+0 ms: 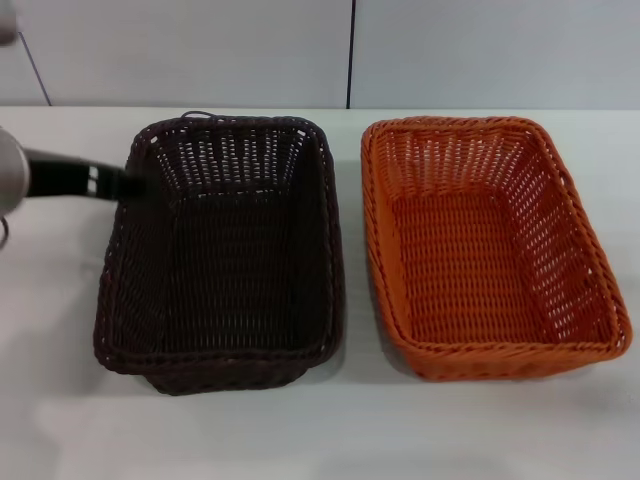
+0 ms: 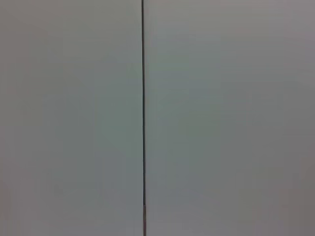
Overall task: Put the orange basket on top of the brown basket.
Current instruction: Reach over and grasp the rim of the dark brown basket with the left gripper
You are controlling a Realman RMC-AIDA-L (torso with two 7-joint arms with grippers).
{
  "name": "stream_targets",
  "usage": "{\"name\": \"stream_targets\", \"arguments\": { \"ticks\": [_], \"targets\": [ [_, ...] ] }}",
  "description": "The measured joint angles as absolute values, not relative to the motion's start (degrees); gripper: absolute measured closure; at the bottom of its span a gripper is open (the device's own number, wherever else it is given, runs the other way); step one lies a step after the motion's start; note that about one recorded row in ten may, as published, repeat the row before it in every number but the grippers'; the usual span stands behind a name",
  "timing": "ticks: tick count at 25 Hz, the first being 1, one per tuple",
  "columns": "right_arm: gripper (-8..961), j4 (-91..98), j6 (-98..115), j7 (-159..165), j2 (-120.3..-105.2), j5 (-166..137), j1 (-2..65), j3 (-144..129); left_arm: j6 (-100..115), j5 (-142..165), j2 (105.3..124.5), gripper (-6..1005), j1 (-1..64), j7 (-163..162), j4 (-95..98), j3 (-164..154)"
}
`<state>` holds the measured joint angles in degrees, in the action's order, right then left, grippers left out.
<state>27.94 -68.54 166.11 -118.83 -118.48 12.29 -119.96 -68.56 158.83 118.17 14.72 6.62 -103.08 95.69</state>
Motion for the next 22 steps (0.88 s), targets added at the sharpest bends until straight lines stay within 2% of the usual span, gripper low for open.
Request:
{"name": "stream_targets", "arguments": {
  "ticks": [22],
  "targets": [
    [248, 27.7, -68.5, 166.1, -118.83, -118.5, 12.2, -120.1, -68.7, 161.9, 118.21, 198, 22.5, 5.9, -86.9, 93.3]
  ]
}}
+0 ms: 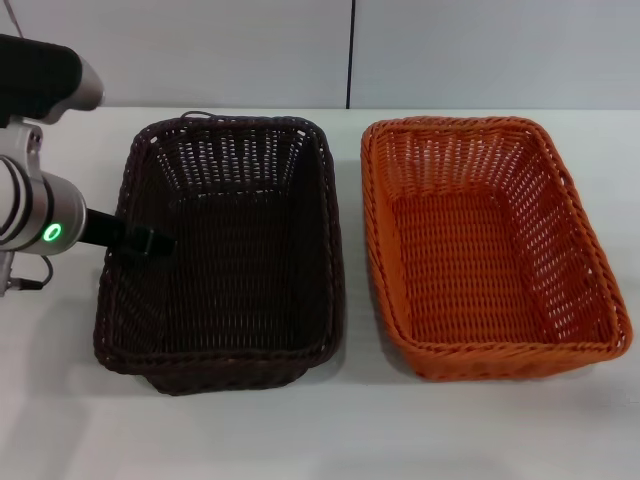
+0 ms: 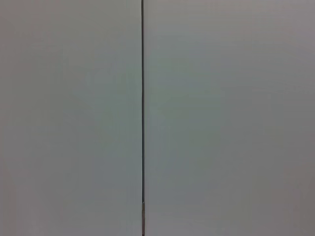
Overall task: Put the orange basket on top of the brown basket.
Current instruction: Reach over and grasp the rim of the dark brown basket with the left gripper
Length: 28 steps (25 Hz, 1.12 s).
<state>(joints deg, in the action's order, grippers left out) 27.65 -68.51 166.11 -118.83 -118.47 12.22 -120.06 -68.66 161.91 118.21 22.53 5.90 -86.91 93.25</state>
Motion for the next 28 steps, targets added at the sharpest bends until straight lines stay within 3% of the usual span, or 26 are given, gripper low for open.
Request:
{"name": "stream_targets", "arguments": {
  "ticks": [12, 23, 28],
  "targets": [
    [252, 27.5, -68.1, 166.1, -118.74, -118.5, 12.7, -120.0, -67.7, 161.9, 118.02, 202, 24.9, 6.6, -82.1, 93.4],
    [256, 27.4, -67.6, 166.1, -118.67, -118.5, 12.8, -120.0, -66.3, 162.0, 118.14, 581, 24.2, 11.2, -82.9, 91.8],
    [258, 27.4, -67.6, 166.1, -118.7, -118.5, 12.6, -120.0, -66.5, 162.0, 118.15, 639, 24.2, 11.5, -83.6, 91.6]
  ]
}}
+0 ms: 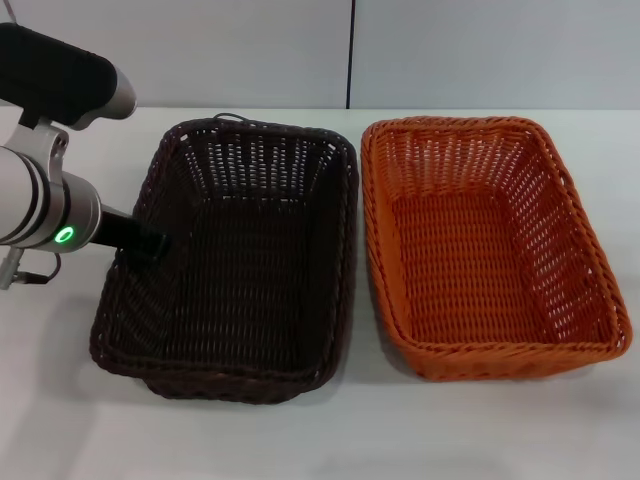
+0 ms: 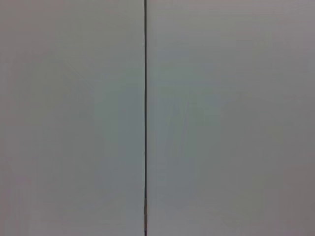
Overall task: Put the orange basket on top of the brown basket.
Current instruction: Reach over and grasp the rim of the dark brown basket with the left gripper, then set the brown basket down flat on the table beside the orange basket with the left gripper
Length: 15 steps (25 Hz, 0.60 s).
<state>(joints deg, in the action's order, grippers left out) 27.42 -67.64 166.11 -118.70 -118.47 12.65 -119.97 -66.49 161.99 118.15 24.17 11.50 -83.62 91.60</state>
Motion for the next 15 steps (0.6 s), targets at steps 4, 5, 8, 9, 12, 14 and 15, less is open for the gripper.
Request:
{"name": "stream_targets", "arguments": {
  "ticks": [4, 5, 8, 9, 12, 14, 15],
  "targets": [
    [260, 27.6, -67.7, 166.1, -118.72, -118.5, 12.6, -120.0, -70.4, 162.0, 118.01, 686, 25.2, 18.6, -85.6, 91.9],
    [260, 27.6, -67.7, 166.1, -118.73, -118.5, 12.6, -120.0, -71.2, 162.1, 118.01, 697, 25.5, 20.0, -86.2, 92.4],
    [261, 27.8, -67.9, 166.1, -118.77, -118.5, 12.5, -120.0, -72.9, 161.8, 117.99, 712, 26.0, 23.5, -87.8, 94.4],
    [261, 27.9, -67.9, 166.1, -118.79, -118.5, 12.4, -119.9, -72.9, 161.8, 117.99, 713, 26.0, 23.5, -87.8, 94.4],
    [262, 28.1, -68.0, 166.1, -118.84, -118.5, 12.4, -119.9, -73.8, 161.6, 117.96, 718, 26.2, 26.2, -88.9, 95.5],
    [263, 28.2, -68.1, 166.1, -118.84, -118.5, 12.3, -119.9, -74.8, 161.5, 117.94, 723, 26.3, 28.5, -89.8, 96.1],
    [263, 28.4, -68.1, 166.1, -118.84, -118.5, 12.3, -119.9, -75.5, 161.3, 117.93, 725, 26.3, 30.1, -90.4, 96.8]
  ]
}}
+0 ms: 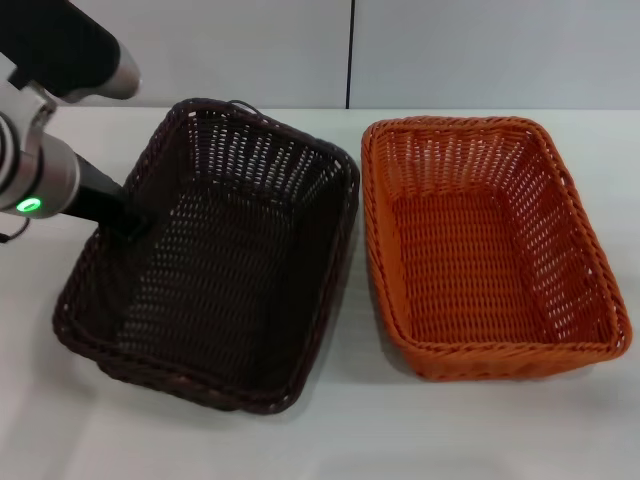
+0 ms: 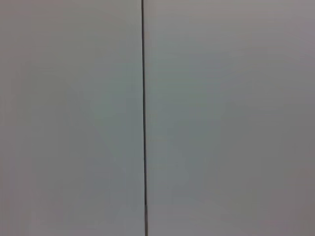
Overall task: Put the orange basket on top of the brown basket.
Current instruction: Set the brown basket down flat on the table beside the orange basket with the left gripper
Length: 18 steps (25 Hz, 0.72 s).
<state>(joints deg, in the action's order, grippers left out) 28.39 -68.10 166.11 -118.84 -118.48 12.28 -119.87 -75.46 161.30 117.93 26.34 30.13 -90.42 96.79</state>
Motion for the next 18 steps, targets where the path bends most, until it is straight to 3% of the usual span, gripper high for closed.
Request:
{"name": "stream_targets", "arguments": {
  "ticks": [12, 18],
  "targets": [
    [268, 30.5, -68.3, 166.1, -118.87, -118.5, 12.0, -119.9, -84.8, 153.7, 117.86, 763, 27.7, 46.9, -99.2, 110.7],
    [270, 31.5, -68.4, 166.1, -118.91, -118.5, 11.9, -119.9, -91.0, 152.5, 117.71, 784, 31.5, 53.5, -102.0, 116.7]
  ]
}}
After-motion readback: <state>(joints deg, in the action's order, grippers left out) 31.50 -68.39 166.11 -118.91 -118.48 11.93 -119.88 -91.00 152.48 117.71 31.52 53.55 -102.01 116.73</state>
